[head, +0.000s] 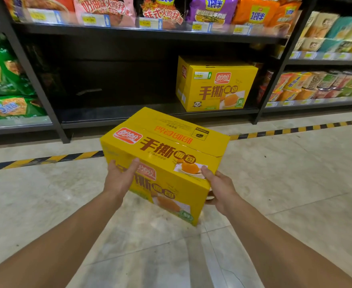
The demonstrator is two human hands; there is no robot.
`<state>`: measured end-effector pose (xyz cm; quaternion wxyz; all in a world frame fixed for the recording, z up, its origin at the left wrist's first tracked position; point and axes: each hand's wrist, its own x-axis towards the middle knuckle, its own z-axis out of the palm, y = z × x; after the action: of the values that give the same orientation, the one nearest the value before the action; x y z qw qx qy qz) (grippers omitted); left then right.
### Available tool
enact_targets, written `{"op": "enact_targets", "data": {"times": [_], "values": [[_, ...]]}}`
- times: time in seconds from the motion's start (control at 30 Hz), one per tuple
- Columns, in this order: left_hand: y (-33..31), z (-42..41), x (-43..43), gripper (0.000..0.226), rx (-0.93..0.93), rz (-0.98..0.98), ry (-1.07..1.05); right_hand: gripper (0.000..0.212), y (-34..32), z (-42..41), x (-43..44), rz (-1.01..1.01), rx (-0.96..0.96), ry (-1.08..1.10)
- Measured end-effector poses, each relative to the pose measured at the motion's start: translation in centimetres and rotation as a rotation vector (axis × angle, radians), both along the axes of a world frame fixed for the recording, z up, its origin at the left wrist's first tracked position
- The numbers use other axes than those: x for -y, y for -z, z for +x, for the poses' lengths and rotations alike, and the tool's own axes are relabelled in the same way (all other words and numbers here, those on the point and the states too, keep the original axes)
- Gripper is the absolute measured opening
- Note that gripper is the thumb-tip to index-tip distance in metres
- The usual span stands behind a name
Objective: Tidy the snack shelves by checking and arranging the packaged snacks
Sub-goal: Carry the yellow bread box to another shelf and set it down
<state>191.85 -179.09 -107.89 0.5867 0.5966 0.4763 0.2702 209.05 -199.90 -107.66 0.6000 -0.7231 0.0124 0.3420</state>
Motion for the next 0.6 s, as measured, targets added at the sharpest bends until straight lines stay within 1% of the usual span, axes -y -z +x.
{"op": "enact_targets", "data": {"times": [0.07,0.1,0.13,0.17,0.23,0.37,0.5,0.53,0.57,0.6], "values": [[-0.1,-0.7,-1.0,0.116,0.023,0.038,-0.081,0.041,0.0,0.7,-0.2,0.01,0.044,-0.019],[0.0,-0.9,-1.4,0.124,-0.002,0.046,-0.132,0.041,0.0,1.0,-0.3,0.013,0.059,-0.022],[0.0,-1.2,-1.7,0.127,-0.054,0.051,-0.175,0.041,-0.1,1.3,-0.5,0.023,0.064,-0.02],[0.2,-1.4,-2.0,0.128,-0.106,0.06,-0.201,0.039,-0.1,1.5,-0.6,0.034,0.065,-0.02],[0.4,-1.6,-2.4,0.131,-0.135,0.077,-0.205,0.034,-0.4,1.8,-0.8,0.042,0.074,-0.023],[0.3,-1.9,-3.1,0.138,-0.107,0.123,-0.22,0.029,-0.6,2.2,-0.8,0.026,0.07,-0.026],[0.1,-1.9,-3.4,0.131,-0.063,0.128,-0.26,0.02,-1.3,1.8,-0.6,-0.042,0.096,-0.027],[-0.1,-1.9,-3.3,0.129,-0.066,0.13,-0.266,0.02,-1.2,1.7,-0.6,-0.063,0.097,0.006],[-0.2,-1.8,-3.2,0.128,-0.071,0.125,-0.27,0.028,-1.0,1.7,-0.8,-0.097,0.107,0.045],[-0.3,-1.6,-2.9,0.127,-0.077,0.119,-0.271,0.04,-0.7,1.7,-1.0,-0.132,0.12,0.101]]}}
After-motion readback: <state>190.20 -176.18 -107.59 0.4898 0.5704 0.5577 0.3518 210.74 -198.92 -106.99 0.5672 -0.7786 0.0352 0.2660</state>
